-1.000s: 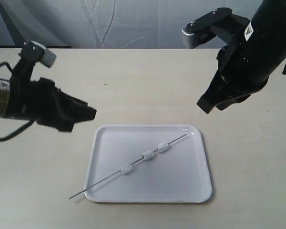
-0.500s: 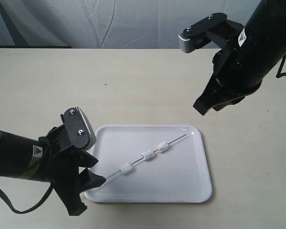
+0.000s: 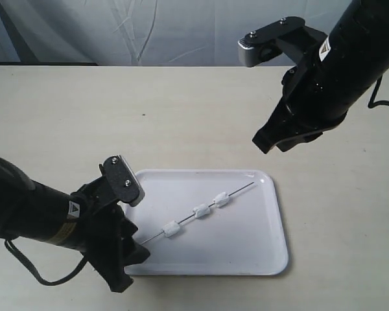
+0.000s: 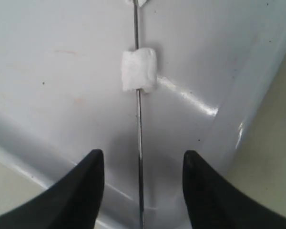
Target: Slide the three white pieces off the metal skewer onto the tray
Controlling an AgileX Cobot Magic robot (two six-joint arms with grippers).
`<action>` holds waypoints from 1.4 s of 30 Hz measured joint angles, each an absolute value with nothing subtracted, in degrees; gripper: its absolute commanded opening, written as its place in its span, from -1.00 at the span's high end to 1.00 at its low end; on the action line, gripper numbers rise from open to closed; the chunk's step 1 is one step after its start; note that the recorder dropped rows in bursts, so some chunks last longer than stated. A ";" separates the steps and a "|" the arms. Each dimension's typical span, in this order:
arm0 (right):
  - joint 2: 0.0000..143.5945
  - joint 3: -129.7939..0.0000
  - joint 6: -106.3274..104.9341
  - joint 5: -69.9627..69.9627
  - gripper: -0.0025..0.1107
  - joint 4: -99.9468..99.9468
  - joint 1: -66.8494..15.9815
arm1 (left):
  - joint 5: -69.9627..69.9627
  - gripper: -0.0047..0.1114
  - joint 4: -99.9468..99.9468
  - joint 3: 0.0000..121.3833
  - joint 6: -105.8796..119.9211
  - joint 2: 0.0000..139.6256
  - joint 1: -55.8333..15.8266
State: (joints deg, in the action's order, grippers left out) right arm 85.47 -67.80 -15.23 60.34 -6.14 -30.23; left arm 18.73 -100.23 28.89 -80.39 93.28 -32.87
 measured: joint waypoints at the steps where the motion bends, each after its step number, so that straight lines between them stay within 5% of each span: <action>1: 85.47 -67.80 -15.23 60.22 0.97 -6.48 -30.23 | 18.73 0.07 -100.23 29.04 -80.52 93.58 -32.87; 27: 85.47 -67.80 -15.23 59.86 0.97 -10.80 -30.23 | 16.90 0.17 -100.23 30.98 -80.75 96.00 -32.87; 36: 85.47 -67.80 -15.23 57.35 0.97 -10.80 -30.23 | 16.90 0.92 -100.23 30.98 -80.75 96.00 -32.87; 40: 85.47 -67.80 -15.23 57.16 0.96 -10.80 -30.23 | 17.43 0.92 -100.23 30.98 -80.75 96.00 -32.87; 42: 85.47 -67.80 -15.23 56.91 0.78 -10.80 -30.23 | 17.71 0.92 -100.23 30.98 -80.75 96.00 -32.87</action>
